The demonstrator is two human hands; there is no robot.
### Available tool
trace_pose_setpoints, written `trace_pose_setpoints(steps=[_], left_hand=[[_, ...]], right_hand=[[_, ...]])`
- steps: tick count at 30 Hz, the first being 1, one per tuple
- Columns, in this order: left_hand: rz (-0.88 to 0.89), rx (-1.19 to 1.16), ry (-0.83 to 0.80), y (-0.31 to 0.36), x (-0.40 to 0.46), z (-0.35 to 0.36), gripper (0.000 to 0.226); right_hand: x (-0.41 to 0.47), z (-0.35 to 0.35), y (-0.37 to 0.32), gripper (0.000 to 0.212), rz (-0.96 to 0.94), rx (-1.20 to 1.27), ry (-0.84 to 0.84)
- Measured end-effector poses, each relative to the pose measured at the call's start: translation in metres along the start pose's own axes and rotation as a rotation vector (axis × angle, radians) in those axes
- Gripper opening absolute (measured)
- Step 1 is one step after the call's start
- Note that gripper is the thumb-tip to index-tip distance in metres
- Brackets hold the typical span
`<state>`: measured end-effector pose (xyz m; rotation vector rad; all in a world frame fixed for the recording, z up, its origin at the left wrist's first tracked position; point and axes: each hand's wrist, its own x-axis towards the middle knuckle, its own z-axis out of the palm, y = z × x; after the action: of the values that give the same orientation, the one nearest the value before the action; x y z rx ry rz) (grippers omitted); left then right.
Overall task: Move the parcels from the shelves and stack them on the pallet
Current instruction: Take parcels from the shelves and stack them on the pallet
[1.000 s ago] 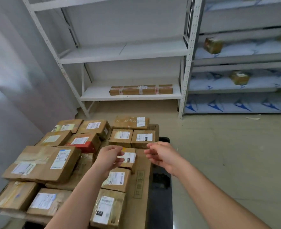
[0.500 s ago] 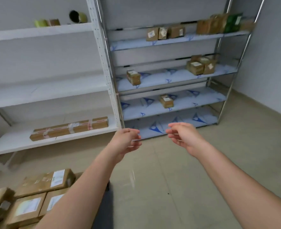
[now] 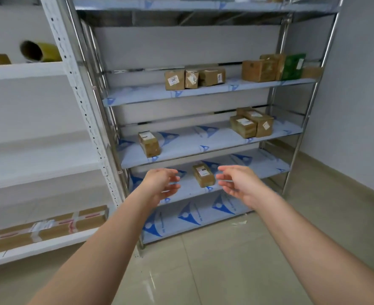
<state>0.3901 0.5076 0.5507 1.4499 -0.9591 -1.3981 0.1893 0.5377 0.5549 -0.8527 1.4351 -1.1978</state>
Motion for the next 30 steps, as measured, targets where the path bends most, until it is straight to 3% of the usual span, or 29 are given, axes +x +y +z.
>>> trace_pose_setpoints(steps=[11, 20, 27, 30], left_hand=[[-0.018, -0.047, 0.072, 0.080, 0.207, 0.069, 0.010], [0.188, 0.006, 0.142, 0.175, 0.344, 0.161, 0.011], [0.333, 0.065, 0.406, 0.242, 0.424, 0.192, 0.013], [0.378, 0.124, 0.549, 0.257, 0.456, 0.186, 0.026]], right_hand=[[0.222, -0.008, -0.072, 0.022, -0.014, 0.030, 0.056], [0.406, -0.013, -0.157, 0.023, -0.205, 0.005, -0.094], [0.512, 0.002, -0.230, 0.020, -0.258, -0.005, -0.173], [0.545, 0.016, -0.241, 0.021, -0.278, -0.026, -0.199]])
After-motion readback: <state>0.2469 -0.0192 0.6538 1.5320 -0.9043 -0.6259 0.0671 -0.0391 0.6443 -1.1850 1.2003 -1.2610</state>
